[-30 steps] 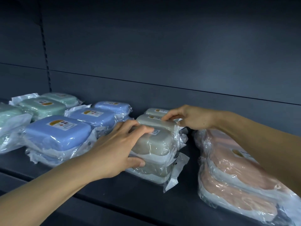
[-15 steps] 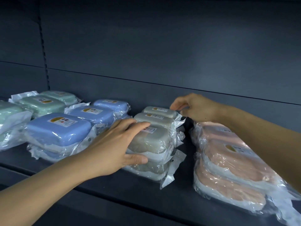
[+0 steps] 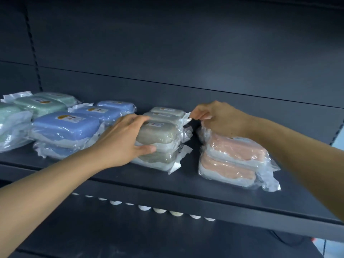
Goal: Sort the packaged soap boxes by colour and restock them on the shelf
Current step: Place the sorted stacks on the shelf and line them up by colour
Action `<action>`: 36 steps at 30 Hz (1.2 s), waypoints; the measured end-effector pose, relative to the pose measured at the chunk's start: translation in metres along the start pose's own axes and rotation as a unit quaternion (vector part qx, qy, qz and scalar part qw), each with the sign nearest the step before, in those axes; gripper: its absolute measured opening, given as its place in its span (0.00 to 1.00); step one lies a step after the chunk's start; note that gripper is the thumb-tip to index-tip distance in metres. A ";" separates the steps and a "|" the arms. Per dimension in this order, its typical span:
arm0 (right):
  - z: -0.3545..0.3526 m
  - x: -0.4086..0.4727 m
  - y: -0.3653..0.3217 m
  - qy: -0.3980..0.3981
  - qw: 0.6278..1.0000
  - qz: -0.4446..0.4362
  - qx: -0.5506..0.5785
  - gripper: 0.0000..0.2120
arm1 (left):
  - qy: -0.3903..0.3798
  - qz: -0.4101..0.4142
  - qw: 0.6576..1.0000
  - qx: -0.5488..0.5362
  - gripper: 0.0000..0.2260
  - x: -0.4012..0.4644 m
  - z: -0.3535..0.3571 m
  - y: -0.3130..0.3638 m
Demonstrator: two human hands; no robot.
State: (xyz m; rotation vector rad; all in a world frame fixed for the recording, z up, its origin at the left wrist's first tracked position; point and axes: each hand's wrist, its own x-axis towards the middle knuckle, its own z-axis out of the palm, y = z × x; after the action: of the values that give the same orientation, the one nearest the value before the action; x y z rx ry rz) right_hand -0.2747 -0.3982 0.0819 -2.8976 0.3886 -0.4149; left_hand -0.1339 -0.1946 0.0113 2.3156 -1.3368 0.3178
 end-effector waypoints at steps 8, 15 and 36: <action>-0.024 -0.054 0.030 0.030 0.999 -0.021 0.003 0.15 | 0.015 -0.046 0.998 0.049 0.32 -0.029 -0.023 0.042; -0.002 -0.068 0.030 0.044 0.997 -0.057 0.036 0.15 | 0.002 -0.078 0.994 0.070 0.31 -0.049 -0.017 0.066; 0.069 -0.022 -0.181 0.032 0.986 -0.166 0.010 0.20 | -0.037 -0.136 0.989 0.054 0.25 -0.161 -0.124 -0.087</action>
State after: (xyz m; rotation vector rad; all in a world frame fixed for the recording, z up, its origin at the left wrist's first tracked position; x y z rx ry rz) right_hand -0.2331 -0.2097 0.0514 -2.9368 -0.0940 -0.5581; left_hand -0.1377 0.0257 0.0311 2.5839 -1.0394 0.2238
